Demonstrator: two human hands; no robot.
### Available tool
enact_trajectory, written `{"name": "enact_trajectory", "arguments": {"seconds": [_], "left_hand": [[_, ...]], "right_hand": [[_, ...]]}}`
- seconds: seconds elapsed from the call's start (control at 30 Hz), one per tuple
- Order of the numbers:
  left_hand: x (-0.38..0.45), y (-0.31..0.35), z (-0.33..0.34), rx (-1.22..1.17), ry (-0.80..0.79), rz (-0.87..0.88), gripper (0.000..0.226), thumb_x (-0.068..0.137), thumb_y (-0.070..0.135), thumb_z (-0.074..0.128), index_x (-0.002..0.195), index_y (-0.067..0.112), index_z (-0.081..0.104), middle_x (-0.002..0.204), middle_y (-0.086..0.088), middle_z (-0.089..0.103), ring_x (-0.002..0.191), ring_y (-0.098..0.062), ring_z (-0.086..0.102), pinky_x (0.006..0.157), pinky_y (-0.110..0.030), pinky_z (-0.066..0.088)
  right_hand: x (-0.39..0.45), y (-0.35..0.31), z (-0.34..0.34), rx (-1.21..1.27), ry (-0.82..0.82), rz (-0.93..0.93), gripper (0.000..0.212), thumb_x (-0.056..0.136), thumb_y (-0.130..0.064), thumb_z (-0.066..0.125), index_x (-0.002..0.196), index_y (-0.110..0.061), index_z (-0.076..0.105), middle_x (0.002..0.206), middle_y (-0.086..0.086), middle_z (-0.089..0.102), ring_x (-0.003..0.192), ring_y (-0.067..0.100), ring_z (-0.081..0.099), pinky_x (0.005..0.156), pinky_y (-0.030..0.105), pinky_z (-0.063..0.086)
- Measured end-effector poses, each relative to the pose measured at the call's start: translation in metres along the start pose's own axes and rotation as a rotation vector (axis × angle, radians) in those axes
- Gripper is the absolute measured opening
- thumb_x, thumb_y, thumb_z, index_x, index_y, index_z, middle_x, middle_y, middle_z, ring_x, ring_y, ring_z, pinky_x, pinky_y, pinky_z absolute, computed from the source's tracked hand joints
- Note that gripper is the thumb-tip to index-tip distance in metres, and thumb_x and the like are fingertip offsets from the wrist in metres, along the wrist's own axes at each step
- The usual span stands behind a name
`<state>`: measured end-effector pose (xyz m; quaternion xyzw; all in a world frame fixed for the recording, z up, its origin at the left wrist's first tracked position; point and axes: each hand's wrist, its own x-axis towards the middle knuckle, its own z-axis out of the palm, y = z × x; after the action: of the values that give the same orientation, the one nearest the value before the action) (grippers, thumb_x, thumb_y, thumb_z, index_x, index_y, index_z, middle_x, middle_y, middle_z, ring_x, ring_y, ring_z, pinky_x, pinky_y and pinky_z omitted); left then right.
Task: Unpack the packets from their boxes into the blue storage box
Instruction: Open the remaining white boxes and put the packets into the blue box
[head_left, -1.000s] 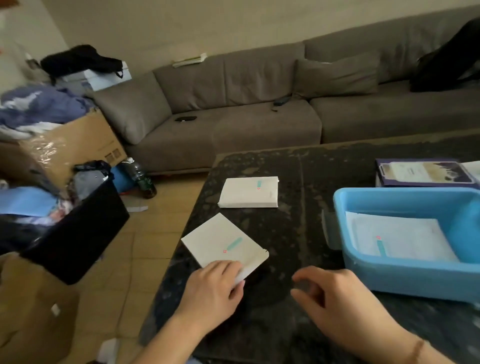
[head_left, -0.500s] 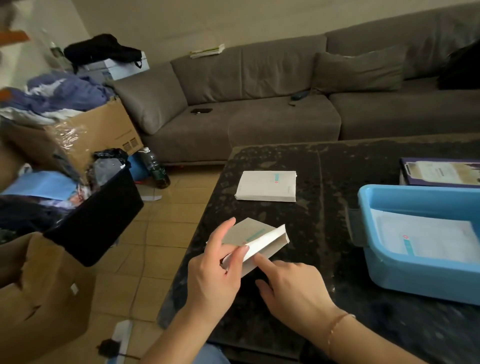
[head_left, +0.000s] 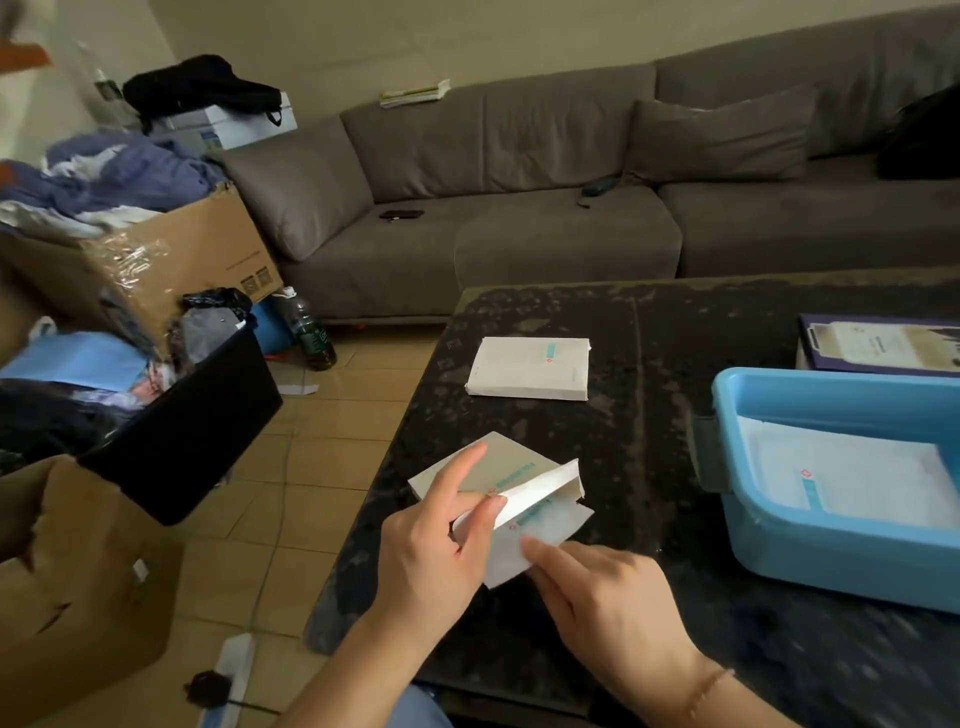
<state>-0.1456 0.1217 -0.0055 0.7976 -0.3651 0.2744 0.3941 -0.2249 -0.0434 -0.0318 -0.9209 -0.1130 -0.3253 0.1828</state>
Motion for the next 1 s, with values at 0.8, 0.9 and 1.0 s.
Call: {"name": "enact_trajectory", "arguments": {"seconds": [0.8, 0.9, 1.0], "left_hand": [[0.135, 0.103, 0.039, -0.597, -1.347, -0.262, 0.020, 0.090, 0.016, 0.070, 0.109, 0.023, 0.070, 0.103, 0.006, 0.074, 0.097, -0.013, 0.071, 0.084, -0.028, 0.056], [0.133, 0.104, 0.053, -0.773, -1.409, -0.360, 0.021, 0.090, 0.013, 0.068, 0.109, 0.021, 0.073, 0.109, -0.001, 0.073, 0.097, -0.021, 0.071, 0.084, -0.034, 0.058], [0.126, 0.113, 0.068, -1.026, -1.078, -0.585, 0.024, 0.081, 0.027, 0.070, 0.103, 0.019, 0.076, 0.110, -0.008, 0.074, 0.098, -0.024, 0.072, 0.083, -0.036, 0.057]], "right_hand": [[-0.031, 0.062, -0.183, 0.613, -0.067, 0.074, 0.035, 0.088, -0.016, 0.070, 0.119, -0.032, 0.069, 0.133, -0.015, 0.061, 0.118, 0.004, 0.061, 0.090, 0.020, 0.053], [-0.021, 0.058, -0.206, 0.644, -0.126, 0.172, 0.029, 0.083, -0.025, 0.075, 0.112, -0.027, 0.074, 0.124, -0.005, 0.068, 0.112, 0.014, 0.066, 0.090, 0.026, 0.054], [-0.032, 0.067, -0.204, 0.885, 0.162, 0.541, 0.050, 0.079, -0.063, 0.066, 0.124, -0.044, 0.060, 0.113, -0.007, 0.073, 0.103, 0.013, 0.070, 0.089, 0.026, 0.055]]}}
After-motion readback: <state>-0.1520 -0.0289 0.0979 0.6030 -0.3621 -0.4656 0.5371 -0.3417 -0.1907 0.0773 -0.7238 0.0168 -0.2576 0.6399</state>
